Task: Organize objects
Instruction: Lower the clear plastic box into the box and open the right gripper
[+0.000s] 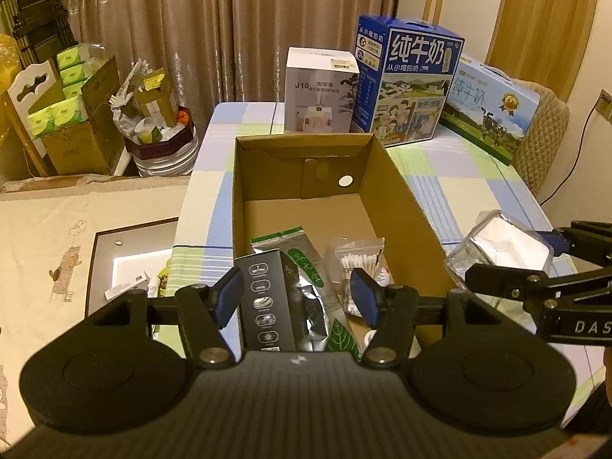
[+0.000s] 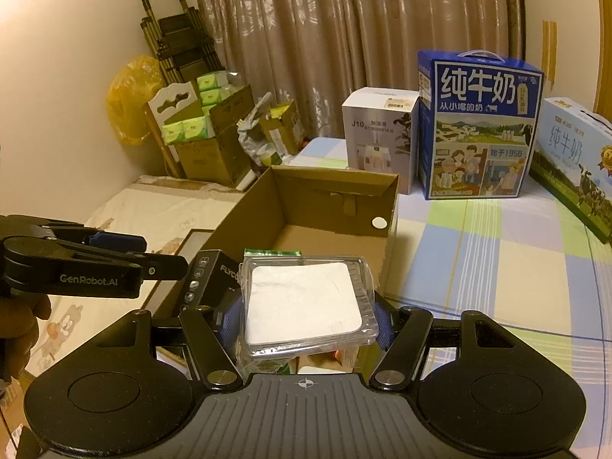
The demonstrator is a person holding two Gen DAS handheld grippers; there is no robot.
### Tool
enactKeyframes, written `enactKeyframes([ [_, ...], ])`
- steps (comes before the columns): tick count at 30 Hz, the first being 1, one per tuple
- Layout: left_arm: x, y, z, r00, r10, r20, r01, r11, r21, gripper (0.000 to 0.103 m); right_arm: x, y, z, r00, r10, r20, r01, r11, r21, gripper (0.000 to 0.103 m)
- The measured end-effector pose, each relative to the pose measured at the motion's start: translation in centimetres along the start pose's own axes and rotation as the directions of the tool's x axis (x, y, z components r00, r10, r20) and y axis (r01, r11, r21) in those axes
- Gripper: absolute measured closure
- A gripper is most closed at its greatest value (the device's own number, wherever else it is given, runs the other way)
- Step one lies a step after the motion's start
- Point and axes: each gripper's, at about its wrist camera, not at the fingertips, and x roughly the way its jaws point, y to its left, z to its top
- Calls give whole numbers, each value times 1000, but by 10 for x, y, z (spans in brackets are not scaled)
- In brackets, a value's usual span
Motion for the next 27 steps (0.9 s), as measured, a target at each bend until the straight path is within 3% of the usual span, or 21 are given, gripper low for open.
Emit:
enactKeyframes([
  [7,-4,8,-1,1000,15,10,-15,1000,-9,33,13,-2,5,1000,13,-21,-13,1000,12,40],
  [15,-1,21,-4,999,32,10,-31,999,-33,29,37,-3,14,998,44,-40,-41,997,65,40],
  [18,0,24,-7,999,38,4,-38,999,-38,24,44,-9,17,996,90,-20,-87,990,113,32],
  [22,-3,25,-11,999,48,14,-47,998,-52,13,35,-16,17,997,69,24,-72,988,140,29],
  [27,-11,23,-22,998,47,39,-43,996,-77,3,21,-26,3,1000,24,-6,-23,985,171,29],
])
